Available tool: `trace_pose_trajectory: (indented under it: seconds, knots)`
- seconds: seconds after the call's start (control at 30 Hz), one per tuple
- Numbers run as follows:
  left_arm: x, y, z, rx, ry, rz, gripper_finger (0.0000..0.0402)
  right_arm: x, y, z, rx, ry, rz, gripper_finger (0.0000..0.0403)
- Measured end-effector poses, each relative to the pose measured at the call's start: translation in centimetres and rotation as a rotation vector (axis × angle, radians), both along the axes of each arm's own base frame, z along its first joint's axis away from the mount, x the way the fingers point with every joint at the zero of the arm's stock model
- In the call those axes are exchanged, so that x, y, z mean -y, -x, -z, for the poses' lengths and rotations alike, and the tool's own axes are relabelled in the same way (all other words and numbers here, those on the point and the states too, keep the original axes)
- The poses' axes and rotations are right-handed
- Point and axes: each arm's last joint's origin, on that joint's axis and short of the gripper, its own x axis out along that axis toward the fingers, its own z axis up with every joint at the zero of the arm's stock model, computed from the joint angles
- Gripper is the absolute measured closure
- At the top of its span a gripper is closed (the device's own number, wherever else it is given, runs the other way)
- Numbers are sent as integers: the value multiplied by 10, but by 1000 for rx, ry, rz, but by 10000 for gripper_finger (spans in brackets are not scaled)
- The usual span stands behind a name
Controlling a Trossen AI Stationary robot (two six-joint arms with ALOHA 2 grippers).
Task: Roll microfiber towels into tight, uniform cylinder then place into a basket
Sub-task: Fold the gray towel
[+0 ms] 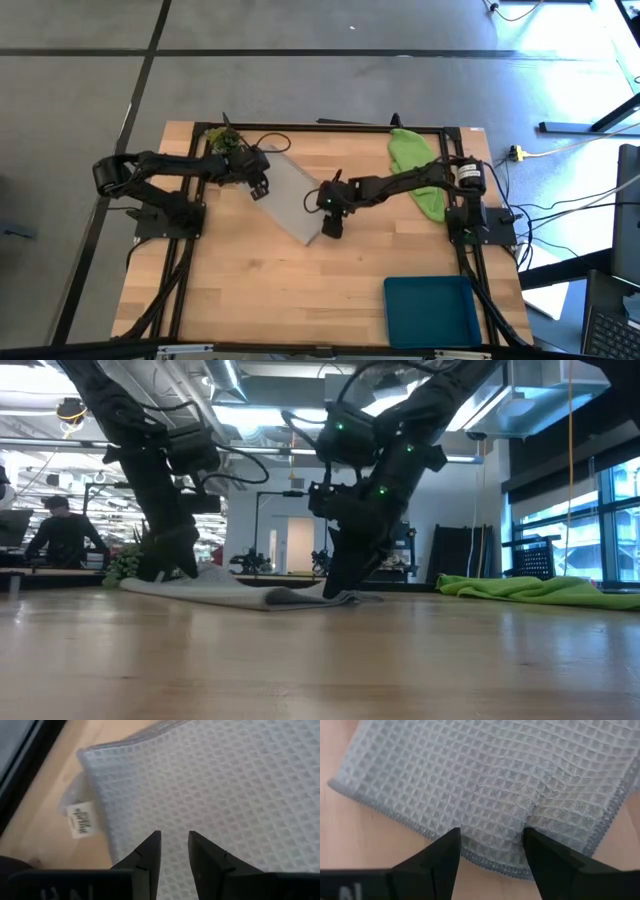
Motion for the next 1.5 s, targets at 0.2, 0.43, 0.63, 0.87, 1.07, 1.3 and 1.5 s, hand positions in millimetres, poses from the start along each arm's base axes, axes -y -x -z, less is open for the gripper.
trace_pose_trajectory:
  seconds: [0.2,0.43,0.63,0.87,1.07,1.3,1.5]
  knots:
    - [10,-7,-23,27,27,18,317,-1,-2,-40,-5,147,1,185]
    - [44,-9,-15,46,146,92,317,22,-3,-68,35,268,60,185]
    - [62,0,9,56,142,68,317,43,2,-32,-53,253,77,185]
    - [61,7,17,35,117,18,317,52,9,-9,-94,205,104,185]
    - [53,10,18,25,94,12,317,40,12,1,-73,139,115,185]
    - [36,8,15,54,28,55,317,11,8,3,-40,117,82,185]
    - [24,9,12,66,-21,64,317,-12,4,4,-6,117,54,185]
